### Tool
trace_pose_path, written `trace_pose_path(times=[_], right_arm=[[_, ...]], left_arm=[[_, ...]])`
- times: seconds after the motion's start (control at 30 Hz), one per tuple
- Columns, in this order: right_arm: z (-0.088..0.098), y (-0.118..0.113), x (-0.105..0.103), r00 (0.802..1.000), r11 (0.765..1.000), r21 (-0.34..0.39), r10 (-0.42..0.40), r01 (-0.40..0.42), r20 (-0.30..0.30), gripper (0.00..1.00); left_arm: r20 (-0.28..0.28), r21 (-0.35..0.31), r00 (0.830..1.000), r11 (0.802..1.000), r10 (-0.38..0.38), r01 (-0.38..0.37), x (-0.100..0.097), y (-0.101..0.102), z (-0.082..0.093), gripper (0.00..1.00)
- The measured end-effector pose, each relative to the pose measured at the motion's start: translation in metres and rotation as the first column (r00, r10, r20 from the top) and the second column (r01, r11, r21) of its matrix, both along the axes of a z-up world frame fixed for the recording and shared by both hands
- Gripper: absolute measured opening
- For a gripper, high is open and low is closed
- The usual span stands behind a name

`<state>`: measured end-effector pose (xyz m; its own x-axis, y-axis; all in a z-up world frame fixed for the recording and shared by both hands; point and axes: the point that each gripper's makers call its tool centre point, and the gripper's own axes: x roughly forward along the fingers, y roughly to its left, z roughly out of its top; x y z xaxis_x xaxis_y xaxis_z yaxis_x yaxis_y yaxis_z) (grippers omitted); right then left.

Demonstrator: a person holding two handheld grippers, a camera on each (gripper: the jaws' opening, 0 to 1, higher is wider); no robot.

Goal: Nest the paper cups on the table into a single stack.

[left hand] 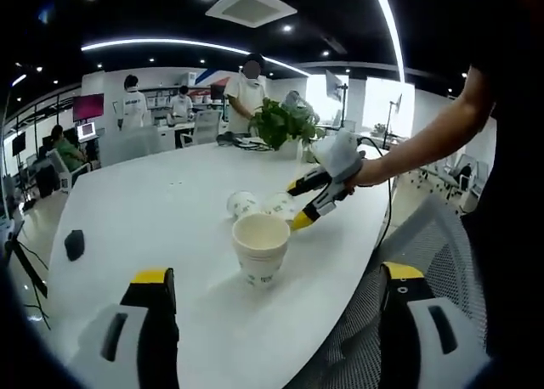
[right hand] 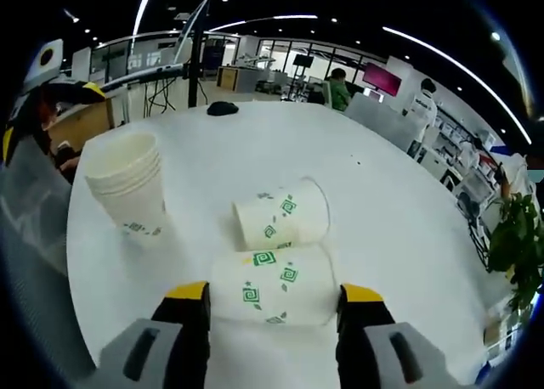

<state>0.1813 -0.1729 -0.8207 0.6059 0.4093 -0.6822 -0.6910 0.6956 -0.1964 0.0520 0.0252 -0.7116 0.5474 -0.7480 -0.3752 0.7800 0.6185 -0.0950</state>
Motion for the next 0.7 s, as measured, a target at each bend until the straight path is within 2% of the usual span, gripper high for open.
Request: trace_pose_path(times=[0.43, 0.7], right_arm=[[0.014, -0.006, -0.007, 0.999, 0.999, 0.039, -0.028, 0.027, 0.025, 0.59], [0.026, 0.000, -0.024, 1.000, 0.997, 0.072, -0.028, 0.027, 0.011, 0.58]], left_arm=[[-0.001, 0.017, 1.000, 1.000, -0.015, 0.015, 0.000, -0.003, -0.003, 0.97], [-0.003, 0.023, 1.000, 0.999, -0.030, 0.030, -0.003, -0.007, -0.005, 0.96]])
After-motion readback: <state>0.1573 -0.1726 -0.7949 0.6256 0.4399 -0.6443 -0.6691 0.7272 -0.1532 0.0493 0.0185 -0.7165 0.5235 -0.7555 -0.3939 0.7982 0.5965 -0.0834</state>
